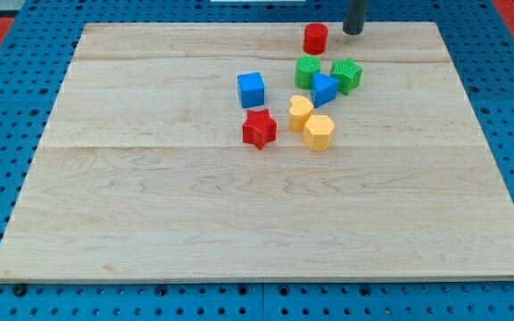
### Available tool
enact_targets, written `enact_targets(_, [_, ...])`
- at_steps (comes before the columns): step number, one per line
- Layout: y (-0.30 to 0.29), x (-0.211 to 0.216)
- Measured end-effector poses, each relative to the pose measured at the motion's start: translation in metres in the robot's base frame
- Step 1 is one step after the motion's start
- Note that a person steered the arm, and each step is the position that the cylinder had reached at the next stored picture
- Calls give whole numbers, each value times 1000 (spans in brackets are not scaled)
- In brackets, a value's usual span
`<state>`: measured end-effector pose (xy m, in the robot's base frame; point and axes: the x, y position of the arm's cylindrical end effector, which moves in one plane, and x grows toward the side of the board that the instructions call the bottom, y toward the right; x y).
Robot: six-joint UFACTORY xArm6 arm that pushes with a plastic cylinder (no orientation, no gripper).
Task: Push the red circle to the top right
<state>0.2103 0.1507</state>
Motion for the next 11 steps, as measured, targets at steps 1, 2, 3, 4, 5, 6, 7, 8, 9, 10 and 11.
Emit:
enact_targets(1, [-34, -8])
enact_targets(2, [-60, -6])
enact_targets(3, [-73, 1])
enact_targets(4, [-38, -8])
enact_targets(5, [-70, -17])
enact_targets(6, [-108, 29])
enact_targets(7, [-126, 31])
enact_targets(8, [-133, 56])
enact_targets(9, [-74, 67])
enact_targets(10, [-7, 61])
enact_targets(11, [-7, 83])
